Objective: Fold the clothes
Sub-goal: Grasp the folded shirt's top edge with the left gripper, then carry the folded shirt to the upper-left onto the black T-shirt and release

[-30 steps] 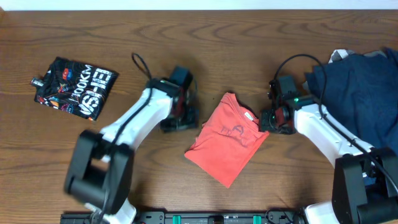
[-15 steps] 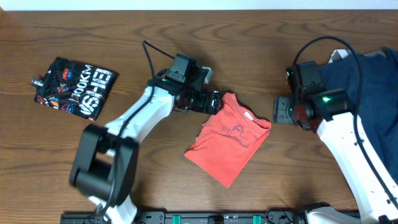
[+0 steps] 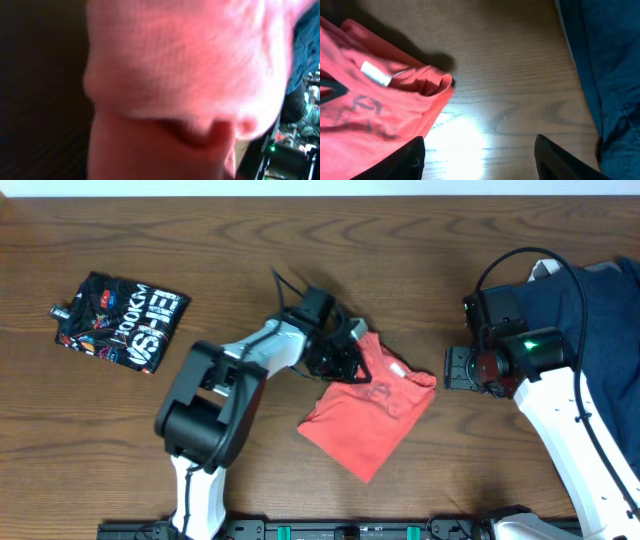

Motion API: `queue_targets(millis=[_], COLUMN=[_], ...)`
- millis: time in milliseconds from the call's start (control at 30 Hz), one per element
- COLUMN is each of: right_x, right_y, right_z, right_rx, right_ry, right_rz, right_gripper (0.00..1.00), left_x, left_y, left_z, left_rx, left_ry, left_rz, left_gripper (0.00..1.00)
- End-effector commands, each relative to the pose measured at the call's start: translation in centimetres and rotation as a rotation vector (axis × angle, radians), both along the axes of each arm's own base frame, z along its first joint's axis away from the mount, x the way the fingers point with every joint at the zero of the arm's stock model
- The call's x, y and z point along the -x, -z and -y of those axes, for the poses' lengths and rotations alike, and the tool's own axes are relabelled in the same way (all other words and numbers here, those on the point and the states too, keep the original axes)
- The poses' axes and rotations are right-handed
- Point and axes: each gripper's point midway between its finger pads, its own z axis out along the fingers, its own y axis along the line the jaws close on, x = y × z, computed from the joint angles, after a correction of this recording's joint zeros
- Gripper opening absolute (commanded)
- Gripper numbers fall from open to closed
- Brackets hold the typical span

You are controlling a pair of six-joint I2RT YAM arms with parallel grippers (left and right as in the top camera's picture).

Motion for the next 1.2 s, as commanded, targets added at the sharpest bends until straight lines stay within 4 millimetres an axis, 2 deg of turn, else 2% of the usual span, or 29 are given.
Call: queue_targets(millis=[0,67,167,233,300,433,467,533,667,733,833,867,900,933,967,1000,1067,1167], right_x=[-0.2,-0.1,-0.1,-0.1,-0.1,-0.1,-0.1,-0.1,-0.1,-0.1,-0.1,-0.1,-0.1,-0.1,-0.1,-0.1,-0.1,-0.1], right_y=[-0.6,-0.6,-0.6,-0.6,-0.6,-0.6,-0.6,-0.7,-0.6,-0.6,-0.7,-0.6,-0.6,-0.6,-0.6,-0.6,-0.7,-0.6], right_z=[1.0,1.1,1.3,1.3,1.4,1.4,1.4,1.4,1.4,1.4,1.4,1.4,1.4,1.4,1.4,1.4,1.4,1.2], right_rx=[0.018,0.025,0.035,0.036,0.042,0.041,0.042,0.042,0.041,0.041,0.041,0.041,0.04,0.041,0.04,0.04,0.04,0.028], right_ry=[0.02,0.021,0.023,0.024,0.027,0.027,0.027,0.027,0.027,0.028,0.028,0.028,0.027,0.028,0.027,0.027,0.028,0.026], right_rz=[0.022,0.019,0.016,0.016,0.018,0.018,0.018,0.018,0.018,0.018,0.019,0.018,0.018,0.018,0.018,0.018,0.019,0.016], right_gripper=[0.68,0.68,0.68,0.68,0.68,0.68,0.68,0.68,0.68,0.68,0.68,0.68,0.68,0.67,0.68,0.68,0.68,0.68], left_x=[0.4,-0.7,-3.5,-6.0,-8.5,-12.8,-13.8,-14.8,-15.4,-15.0,-13.5,-12.9,-12.4,-11.9,-11.6,-11.3,-11.2,-11.4], left_y=[0.4,-0.2,-2.2,-4.4,-6.4,-10.6,-12.0,-13.8,-16.2,-16.2,-15.2,-14.8,-14.6,-14.4,-14.4,-14.4,-14.5,-14.4], left_z=[0.3,-0.2,-1.9,-4.1,-7.5,-16.4,-19.9,-24.9,-34.8,-39.3,-45.7,-47.5,-48.6,-49.6,-50.3,-50.9,-51.0,-50.0], left_rx=[0.008,0.016,0.037,0.052,0.038,-0.032,-0.056,-0.092,-0.174,-0.223,-0.344,-0.376,-0.393,-0.398,-0.391,-0.374,-0.336,-0.313], left_ry=[0.016,-0.012,-0.09,-0.168,-0.274,-0.527,-0.621,-0.743,-0.972,-1.073,-1.224,-1.269,-1.296,-1.32,-1.356,-1.403,-1.437,-1.413], left_rz=[-0.008,0.003,0.04,0.087,0.145,0.275,0.314,0.375,0.472,0.488,0.468,0.456,0.449,0.441,0.422,0.397,0.371,0.359], left_gripper=[0.06,0.06,0.06,0.06,0.06,0.06,0.06,0.06,0.06,0.06,0.07,0.14,0.36,0.66,0.88,0.98,0.98,0.98])
